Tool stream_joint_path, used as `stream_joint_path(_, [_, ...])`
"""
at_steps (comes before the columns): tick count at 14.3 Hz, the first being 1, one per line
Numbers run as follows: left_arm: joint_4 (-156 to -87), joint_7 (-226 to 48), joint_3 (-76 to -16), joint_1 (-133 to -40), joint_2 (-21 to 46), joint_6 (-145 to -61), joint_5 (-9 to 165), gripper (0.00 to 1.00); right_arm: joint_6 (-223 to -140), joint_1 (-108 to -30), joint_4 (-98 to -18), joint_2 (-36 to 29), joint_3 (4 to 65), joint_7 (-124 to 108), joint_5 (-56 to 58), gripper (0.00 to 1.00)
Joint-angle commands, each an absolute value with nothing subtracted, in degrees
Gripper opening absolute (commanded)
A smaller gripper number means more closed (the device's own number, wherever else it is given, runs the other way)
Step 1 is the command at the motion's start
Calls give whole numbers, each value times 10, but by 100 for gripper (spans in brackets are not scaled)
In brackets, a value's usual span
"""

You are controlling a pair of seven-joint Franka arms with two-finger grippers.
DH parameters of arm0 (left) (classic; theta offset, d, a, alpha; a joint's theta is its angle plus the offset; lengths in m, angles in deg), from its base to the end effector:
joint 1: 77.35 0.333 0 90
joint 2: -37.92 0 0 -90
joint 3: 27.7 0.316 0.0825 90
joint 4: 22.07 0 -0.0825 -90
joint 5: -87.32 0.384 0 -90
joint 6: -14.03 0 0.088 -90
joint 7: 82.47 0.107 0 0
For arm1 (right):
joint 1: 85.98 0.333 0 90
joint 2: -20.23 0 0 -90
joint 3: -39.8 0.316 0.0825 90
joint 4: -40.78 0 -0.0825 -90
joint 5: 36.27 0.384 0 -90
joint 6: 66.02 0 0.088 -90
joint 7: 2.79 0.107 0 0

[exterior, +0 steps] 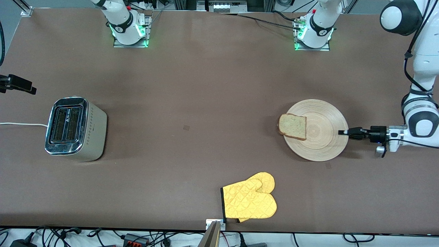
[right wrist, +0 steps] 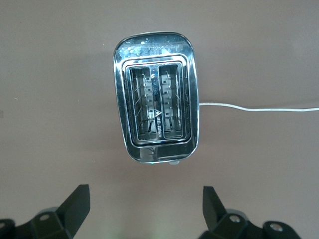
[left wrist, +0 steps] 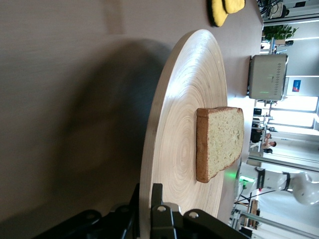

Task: Move plate and put bread in toaster
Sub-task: 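Slide the plate with the left gripper toward the toaster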

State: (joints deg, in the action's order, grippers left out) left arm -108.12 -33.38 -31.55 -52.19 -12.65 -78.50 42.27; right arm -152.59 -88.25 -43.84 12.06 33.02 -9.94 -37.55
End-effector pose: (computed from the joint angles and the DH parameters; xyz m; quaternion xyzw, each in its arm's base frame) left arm 0.6144 0.1669 0.1350 0.8589 -0.0471 -0.0664 0.5055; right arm 0.5828 -0.0904 0.5825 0.9982 -0.0165 -0.0560 0.0118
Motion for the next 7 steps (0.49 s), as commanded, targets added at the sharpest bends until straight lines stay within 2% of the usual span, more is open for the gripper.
stream_joint_path(1, [-1195,-379,-381,-524,-40,-851,396,1,-1516,-887,-425,115,332,-110,-380,100])
stream_joint_path(4, [-1267,-454,-486,-524,7,-968,362,1,-1516,-887,-425,115,332,-110,-380,100])
stream_joint_path(7, [-1289,-477,-568,-533,2,-1064,345,1,-1516,-887,-425,115,332,-110,-380,100])
